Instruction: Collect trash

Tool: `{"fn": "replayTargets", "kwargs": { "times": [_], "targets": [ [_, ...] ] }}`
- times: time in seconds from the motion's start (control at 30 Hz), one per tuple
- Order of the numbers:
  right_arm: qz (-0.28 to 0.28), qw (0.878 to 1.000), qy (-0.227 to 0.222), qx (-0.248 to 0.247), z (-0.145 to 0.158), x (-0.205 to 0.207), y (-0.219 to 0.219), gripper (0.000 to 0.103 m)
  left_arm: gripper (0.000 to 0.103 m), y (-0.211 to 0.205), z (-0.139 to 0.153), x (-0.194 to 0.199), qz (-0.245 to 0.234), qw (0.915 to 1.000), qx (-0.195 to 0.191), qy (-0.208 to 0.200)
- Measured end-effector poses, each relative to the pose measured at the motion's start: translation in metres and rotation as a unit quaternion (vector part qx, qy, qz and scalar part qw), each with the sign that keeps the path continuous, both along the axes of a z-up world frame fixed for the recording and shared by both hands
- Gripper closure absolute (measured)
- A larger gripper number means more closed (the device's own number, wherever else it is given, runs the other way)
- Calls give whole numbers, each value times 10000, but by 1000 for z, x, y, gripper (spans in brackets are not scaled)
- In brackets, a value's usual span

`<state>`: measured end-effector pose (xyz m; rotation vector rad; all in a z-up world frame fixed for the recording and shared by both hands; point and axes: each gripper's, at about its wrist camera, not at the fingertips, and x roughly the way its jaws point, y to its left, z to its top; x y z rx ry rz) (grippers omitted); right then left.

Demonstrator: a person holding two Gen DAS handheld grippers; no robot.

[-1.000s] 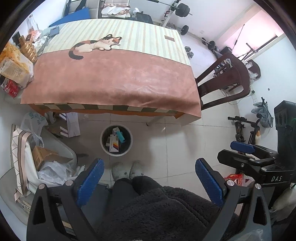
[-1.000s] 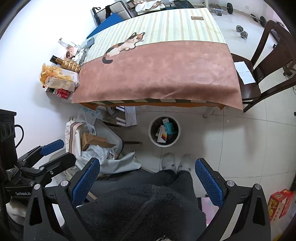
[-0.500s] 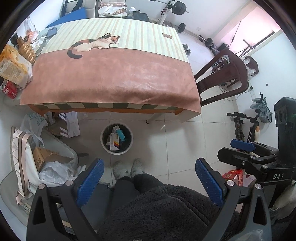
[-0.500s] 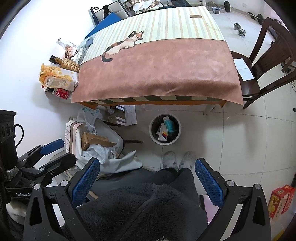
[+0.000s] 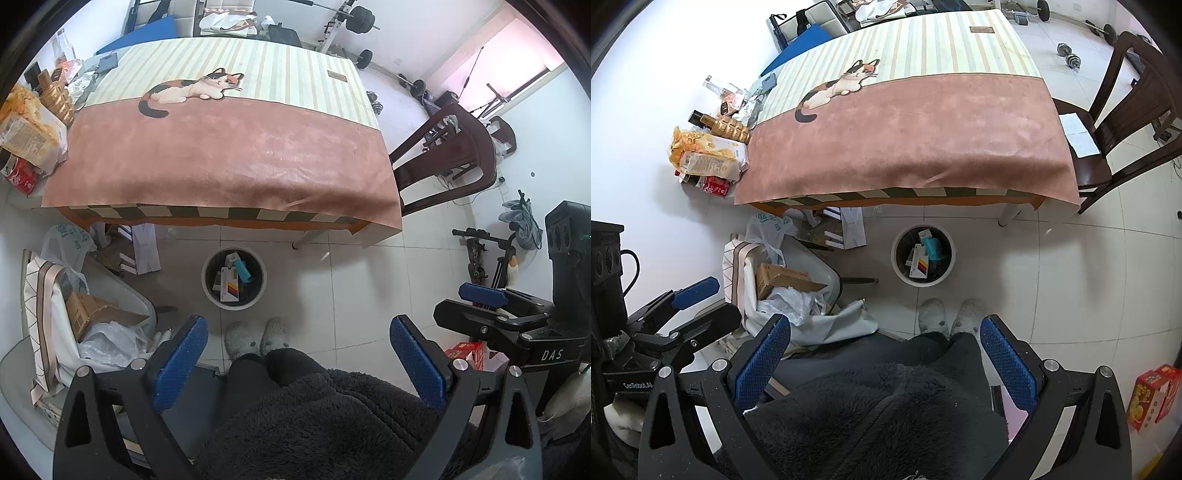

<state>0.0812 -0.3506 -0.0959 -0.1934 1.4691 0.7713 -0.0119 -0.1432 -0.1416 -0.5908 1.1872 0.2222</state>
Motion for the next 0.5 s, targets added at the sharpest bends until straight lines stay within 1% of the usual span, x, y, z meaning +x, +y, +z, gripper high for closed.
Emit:
{"fn": "replayTargets", "kwargs": {
  "times": [0.5],
  "targets": [
    [-4,10000,11,-1,0,-6,5,0,2,6,-1,-4,46,10000,-22,8]
  ]
}}
